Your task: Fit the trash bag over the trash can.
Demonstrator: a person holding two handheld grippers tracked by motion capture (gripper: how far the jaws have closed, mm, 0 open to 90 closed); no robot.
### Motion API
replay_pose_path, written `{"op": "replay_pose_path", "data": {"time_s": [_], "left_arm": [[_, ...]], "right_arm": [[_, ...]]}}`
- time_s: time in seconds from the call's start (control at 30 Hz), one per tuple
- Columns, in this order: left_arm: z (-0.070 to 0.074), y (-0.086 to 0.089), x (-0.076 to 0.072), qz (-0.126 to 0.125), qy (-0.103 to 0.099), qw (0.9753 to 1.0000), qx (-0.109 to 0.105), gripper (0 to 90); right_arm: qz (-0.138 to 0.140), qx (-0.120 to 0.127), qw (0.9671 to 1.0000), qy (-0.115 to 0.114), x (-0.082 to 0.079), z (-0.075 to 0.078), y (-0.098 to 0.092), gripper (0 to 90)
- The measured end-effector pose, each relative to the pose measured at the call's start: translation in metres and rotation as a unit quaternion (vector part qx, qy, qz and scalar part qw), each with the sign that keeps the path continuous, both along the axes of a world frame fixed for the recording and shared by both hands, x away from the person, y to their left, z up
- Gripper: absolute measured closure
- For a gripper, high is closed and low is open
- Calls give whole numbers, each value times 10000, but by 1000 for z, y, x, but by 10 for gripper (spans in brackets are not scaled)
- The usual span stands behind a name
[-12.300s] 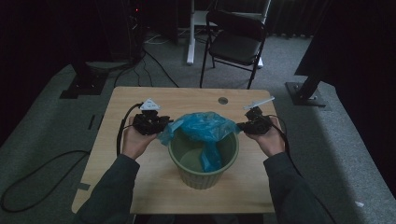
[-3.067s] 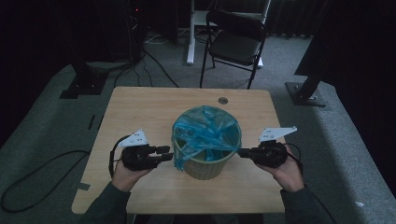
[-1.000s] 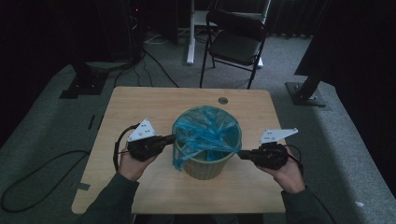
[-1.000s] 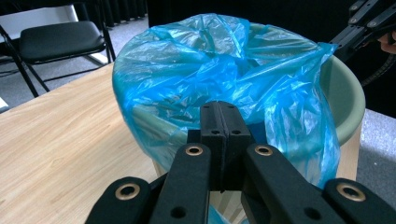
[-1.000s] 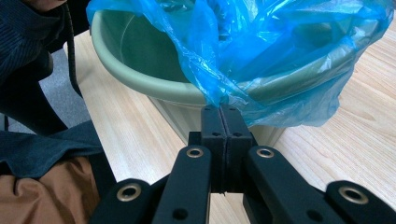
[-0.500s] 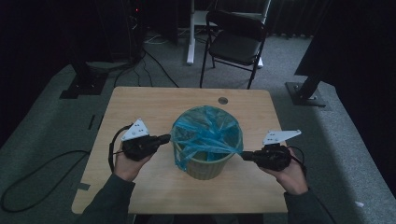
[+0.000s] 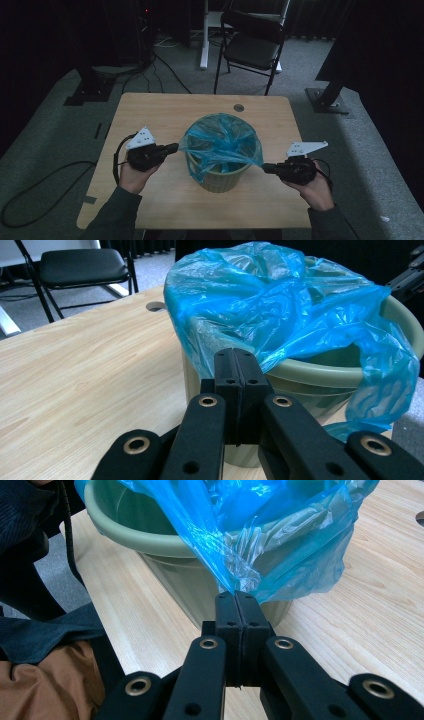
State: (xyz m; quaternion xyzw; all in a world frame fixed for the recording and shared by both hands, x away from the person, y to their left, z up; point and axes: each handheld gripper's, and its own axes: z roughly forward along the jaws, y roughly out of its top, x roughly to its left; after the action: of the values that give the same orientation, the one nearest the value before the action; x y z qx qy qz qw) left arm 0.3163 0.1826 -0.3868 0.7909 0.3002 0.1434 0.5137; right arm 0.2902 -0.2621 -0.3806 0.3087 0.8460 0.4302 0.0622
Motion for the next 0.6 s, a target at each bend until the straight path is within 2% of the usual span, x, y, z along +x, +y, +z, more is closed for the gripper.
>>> {"op": "replay_pose_path", "data": {"time_s": [0.17, 0.23, 0.27, 0.3, 0.33, 0.37, 0.4, 0.6], "left_arm": [[-1, 0, 1, 35, 47, 10000, -21, 900], [-1, -1, 0, 28, 21, 10000, 36, 900], [0, -2, -1, 17, 1, 10000, 26, 888], [1, -2, -2, -8, -8, 10000, 17, 824], [1, -2, -2, -8, -8, 10000, 17, 791], [4, -3, -5, -16, -71, 10000, 2, 791], [5, -3, -6, -23, -85, 10000, -12, 740], [12, -7, -11, -103, -179, 9998, -71, 668]], "right_arm": [[-2, -6, 10000, 4, 0, 0, -1, 900], [10, -2, 10000, -9, 0, 0, -1, 900], [45, 6, 10000, -37, -1, 1, 0, 875], [63, 47, 9999, -84, -2, 3, -1, 811], [63, 47, 9999, -84, -2, 3, -1, 811], [62, 75, 9999, -130, -2, 4, -1, 764], [30, 152, 9996, -243, -4, 8, -2, 718], [118, 314, 9984, -458, -6, 18, 1, 701]]}}
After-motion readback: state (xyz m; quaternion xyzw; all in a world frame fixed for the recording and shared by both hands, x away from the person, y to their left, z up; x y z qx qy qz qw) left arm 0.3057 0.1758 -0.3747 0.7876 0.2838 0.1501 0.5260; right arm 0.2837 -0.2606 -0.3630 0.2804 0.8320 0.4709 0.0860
